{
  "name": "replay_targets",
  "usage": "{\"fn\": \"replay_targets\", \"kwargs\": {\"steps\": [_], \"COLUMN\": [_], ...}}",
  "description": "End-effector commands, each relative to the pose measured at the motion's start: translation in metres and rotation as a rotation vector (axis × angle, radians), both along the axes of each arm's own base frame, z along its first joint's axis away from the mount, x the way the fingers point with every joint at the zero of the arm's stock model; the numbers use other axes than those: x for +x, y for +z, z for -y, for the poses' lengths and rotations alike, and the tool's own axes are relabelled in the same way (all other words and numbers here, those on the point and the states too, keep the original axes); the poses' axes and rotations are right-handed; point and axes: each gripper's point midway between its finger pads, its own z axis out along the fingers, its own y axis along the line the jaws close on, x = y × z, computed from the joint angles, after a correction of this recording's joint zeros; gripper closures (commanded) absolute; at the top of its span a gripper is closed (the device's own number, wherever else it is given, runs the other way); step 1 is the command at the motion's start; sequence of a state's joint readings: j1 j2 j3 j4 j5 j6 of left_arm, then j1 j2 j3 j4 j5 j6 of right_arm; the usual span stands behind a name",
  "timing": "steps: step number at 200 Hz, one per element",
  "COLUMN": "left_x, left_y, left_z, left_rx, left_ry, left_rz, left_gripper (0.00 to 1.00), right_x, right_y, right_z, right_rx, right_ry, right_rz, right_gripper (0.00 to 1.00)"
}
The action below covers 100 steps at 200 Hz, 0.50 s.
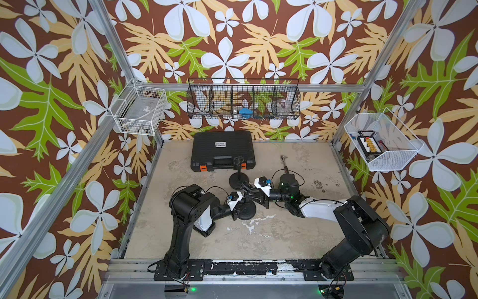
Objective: Assemble a microphone stand
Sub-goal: Screw the microphone stand pole into the microphone stand base.
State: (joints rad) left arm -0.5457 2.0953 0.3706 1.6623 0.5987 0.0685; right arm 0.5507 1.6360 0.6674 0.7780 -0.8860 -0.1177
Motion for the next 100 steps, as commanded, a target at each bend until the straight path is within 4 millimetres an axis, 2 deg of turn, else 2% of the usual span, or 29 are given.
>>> {"fn": "replay_targets", "kwargs": {"steps": [1,14,38,67,100], "left_x": [0.002,0.003,0.003,0.003,-0.003], "left_y": [-0.012,-0.013,-0.010,-0.001,0.018], "left_z": [-0.002,-0.002,-0.002,-0.003,0.000], "left_rx": [0.022,0.027,0.023,0.009,-0.032], "left_ry": [0.020,0.022,0.025,0.033,-0.009], "left_rz": [-0.042,-0.044,-0.038,-0.030,-0.026], "left_gripper": [0.95,0.95,0.93,0.78,0.71], "right_x": [-0.005,-0.006,-0.002,0.003,-0.002], "right_y": [0.001,-0.004,-0.011,-0.019,-0.030], "right_z": [-0.001,0.001,0.003,0.013,0.016], "right_rx": [0.021,0.018,0.025,0.042,0.018], "right_ry": [0.005,-0.029,-0.098,-0.221,-0.318], "right_rz": [0.009,0.010,-0.013,-0.050,-0.071], "right_gripper": [0.89,1.00,1.00,1.00,1.00]}}
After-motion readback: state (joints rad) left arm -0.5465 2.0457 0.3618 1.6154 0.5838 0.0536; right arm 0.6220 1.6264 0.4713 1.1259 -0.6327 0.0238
